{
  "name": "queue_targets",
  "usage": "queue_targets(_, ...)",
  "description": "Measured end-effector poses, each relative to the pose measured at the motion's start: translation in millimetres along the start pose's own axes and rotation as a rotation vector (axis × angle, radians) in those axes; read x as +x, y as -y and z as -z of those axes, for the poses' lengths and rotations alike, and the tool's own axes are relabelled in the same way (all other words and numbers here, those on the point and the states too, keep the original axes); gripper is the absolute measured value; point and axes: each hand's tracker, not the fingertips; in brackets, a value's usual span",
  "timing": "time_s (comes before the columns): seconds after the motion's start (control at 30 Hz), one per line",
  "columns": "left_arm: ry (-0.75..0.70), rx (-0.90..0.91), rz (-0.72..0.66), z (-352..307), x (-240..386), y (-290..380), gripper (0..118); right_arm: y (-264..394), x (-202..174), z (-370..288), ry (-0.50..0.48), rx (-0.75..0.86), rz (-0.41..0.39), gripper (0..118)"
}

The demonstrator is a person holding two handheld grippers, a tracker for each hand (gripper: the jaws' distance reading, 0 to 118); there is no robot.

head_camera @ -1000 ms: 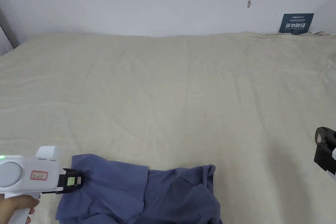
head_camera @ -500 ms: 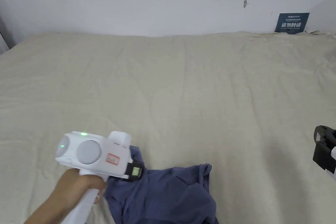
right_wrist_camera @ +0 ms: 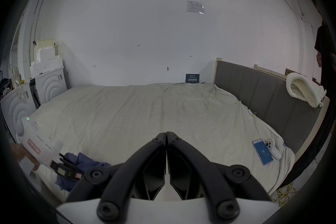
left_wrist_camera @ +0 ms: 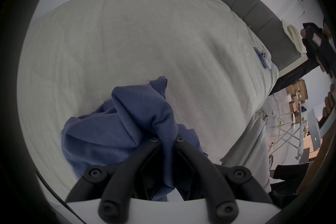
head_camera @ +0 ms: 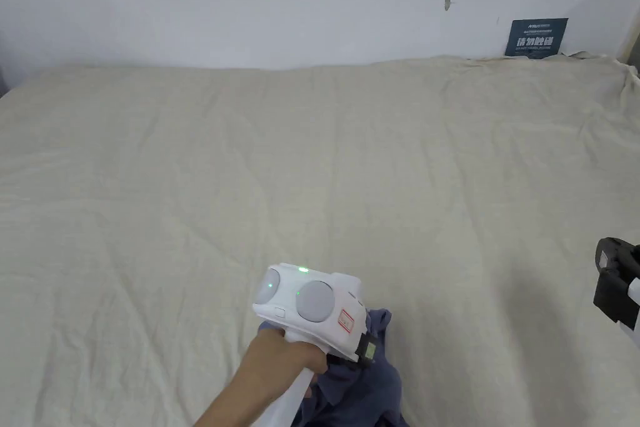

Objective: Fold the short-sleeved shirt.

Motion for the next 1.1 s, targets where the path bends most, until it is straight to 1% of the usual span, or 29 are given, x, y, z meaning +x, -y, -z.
queue_targets(0.2,-0.028,-0.012,-0.007,11.8,8.2,2.1,7,2.8,4.6,-2.8,0.012,-0.006,-0.001,0)
queue_targets(0.23,-0.031,-0.013,-0.003,11.7,9.5,2.3,10,3.1,5.0,-2.9,0.013,-0.007,0.001,0)
queue_targets(0.27,-0.035,-0.012,-0.004,11.5,9.4,2.1,16,3.2,5.1,-3.0,0.014,-0.008,0.001,0)
queue_targets(0.3,-0.024,-0.011,-0.009,10.9,9.2,1.8,25,3.4,5.1,-3.2,0.015,-0.008,0.001,0)
queue_targets(0.33,-0.011,-0.004,-0.013,8.6,8.2,1.5,44,3.3,5.0,-3.4,0.015,-0.008,0.001,0)
queue_targets(0.37,0.034,0.016,-0.035,5.4,8.4,1.2,63,3.2,4.7,-3.6,0.014,-0.008,0.002,0)
queue_targets(0.4,0.059,0.031,-0.052,2.2,9.5,0.4,79,3.0,4.3,-3.8,0.013,-0.008,0.001,0)
queue_targets(0.43,0.076,0.046,-0.055,-1.4,10.9,-0.1,99,2.7,3.7,-4.0,0.013,-0.009,-0.001,0)
queue_targets(0.47,0.08,0.064,-0.063,-5.6,12.3,-0.7,108,2.4,3.2,-4.1,0.013,-0.009,-0.004,0)
queue_targets(0.5,0.079,0.084,-0.062,-11.7,14.4,-0.3,113,2.0,2.8,-4.2,0.013,-0.009,-0.005,0)
queue_targets(0.57,0.077,0.143,-0.037,-26.2,14.2,-0.2,113,1.0,2.5,-5.0,0.013,-0.007,-0.006,0)
queue_targets(0.7,0.037,0.258,-0.037,-55.3,-0.8,5.6,113,-1.2,1.6,-6.0,0.013,0.001,-0.005,0)
queue_targets(0.83,-0.04,0.347,-0.044,-80.9,-27.3,15.2,112,-2.0,0.1,-5.0,0.01,0.003,-0.006,0)
queue_targets(0.9,-0.076,0.395,-0.044,-90.9,-40.6,21.6,110,-2.0,-1.3,-4.5,0.006,0.003,-0.007,0)
queue_targets(0.97,-0.123,0.442,-0.053,-98.6,-52.4,28.6,99,-1.7,-2.8,-3.7,0.002,0.002,-0.008,0)
queue_targets(1.0,-0.135,0.462,-0.057,-100.9,-57.6,32.2,91,-1.6,-3.5,-3.5,0.001,0.001,-0.008,0)
queue_targets(1.07,-0.156,0.511,-0.086,-102.9,-66.5,40.6,69,-1.7,-4.7,-3.2,-0.002,0.001,-0.007,0)
queue_targets(1.1,-0.154,0.519,-0.083,-103.4,-69.9,44.3,56,-1.7,-5.4,-3.2,-0.003,0.001,-0.008,0)
